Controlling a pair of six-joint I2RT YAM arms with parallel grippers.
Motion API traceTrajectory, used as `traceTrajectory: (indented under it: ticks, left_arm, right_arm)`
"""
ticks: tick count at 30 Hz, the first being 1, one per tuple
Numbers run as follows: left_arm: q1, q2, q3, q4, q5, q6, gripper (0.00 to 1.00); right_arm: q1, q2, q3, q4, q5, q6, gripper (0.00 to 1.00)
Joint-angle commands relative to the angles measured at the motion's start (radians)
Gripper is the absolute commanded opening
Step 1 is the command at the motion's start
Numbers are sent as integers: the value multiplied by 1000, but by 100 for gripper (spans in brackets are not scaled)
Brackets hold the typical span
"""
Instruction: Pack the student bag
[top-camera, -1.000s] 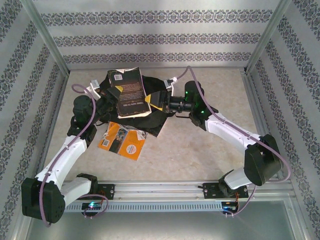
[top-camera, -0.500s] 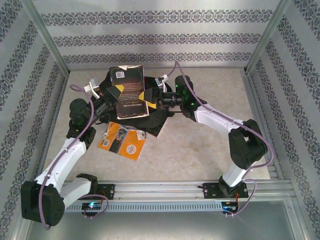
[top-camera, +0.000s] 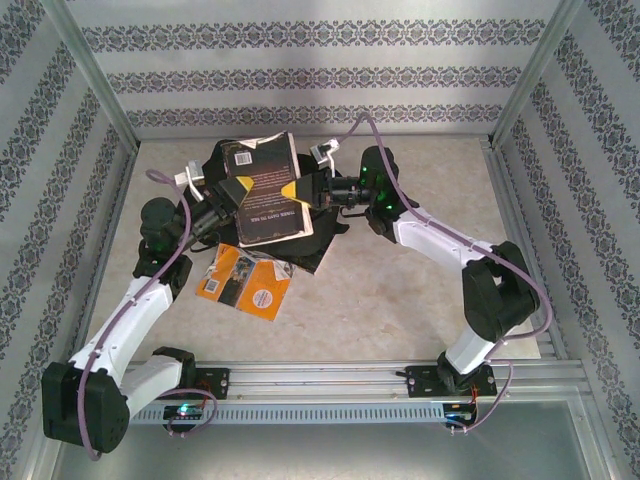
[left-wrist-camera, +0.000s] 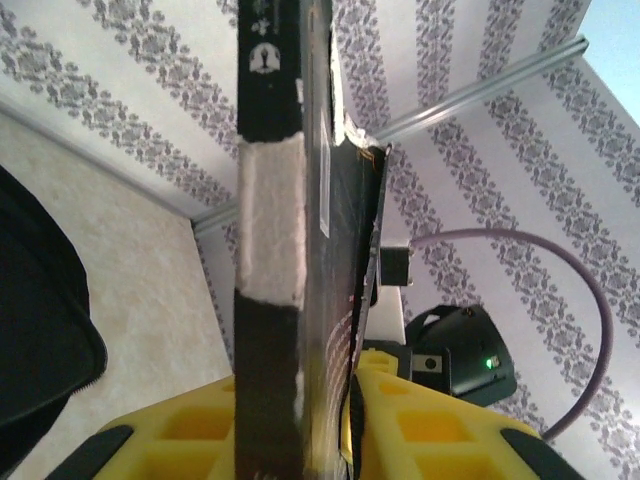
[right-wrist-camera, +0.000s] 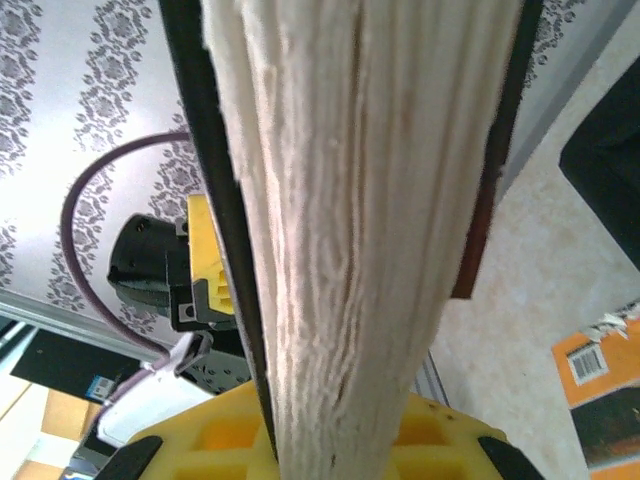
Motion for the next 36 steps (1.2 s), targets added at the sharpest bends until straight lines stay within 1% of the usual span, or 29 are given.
traceTrajectory:
  ticks: [1,3,6,10,16,19,20,21,22,23,24,26,28,29,31,33,35,36]
  left_arm:
    - [0,7,40,61,134,53,27]
    - [0,3,39,47,160,76,26]
    - [0,-9,34,22,179,108,18]
    - [-5,-11,20,57,193,98,16]
    - [-25,37,17,172,245,30,17]
    - [-30,46,17,172,256,30,17]
    - [-31,43,17,165,256,37,14]
    - [-30,42,20,162,255,43,6]
    - [-31,39,18,159,244,49,0]
    - [-31,27,14,159,217,54,0]
    - [-31,15,6,167,169,55,0]
    - [-32,-15,-27,214,38,28,0]
    - [-31,-23,-51,281,-79,-23,0]
    - [-32,-17,-51,314,-127,-55,0]
    - [-37,6,-41,368,-198,-112,0]
    - [-47,29,-25,414,-269,-165,0]
    - [-55,41,-8,418,-326,-197,0]
    - [-60,43,2,414,-353,-206,0]
  right_arm:
    - [-10,-57,52,-261,-31,-221,2]
    - [-16,-80,84,-428,-17,-346,2]
    - [-33,-98,101,-528,-4,-411,2]
    - [-47,-92,101,-521,-14,-400,3]
    - [-33,-72,114,-511,-35,-380,4]
    - [-35,-73,115,-512,-35,-380,5]
    - [-35,-75,116,-513,-33,-379,5]
    - [-36,-79,115,-514,-27,-377,9]
    - [-37,-83,113,-515,-16,-374,18]
    - [-40,-91,105,-512,10,-369,33]
    - [-46,-106,89,-498,45,-353,45]
    - [-48,-146,31,-411,113,-273,61]
    - [-37,-185,-56,-244,180,-146,74]
    - [-26,-196,-95,-163,206,-87,78]
    - [-2,-208,-150,-66,270,-1,82]
    - [27,-223,-232,56,368,92,88]
    - [56,-228,-302,182,467,178,93]
    - [71,-223,-331,276,504,217,96]
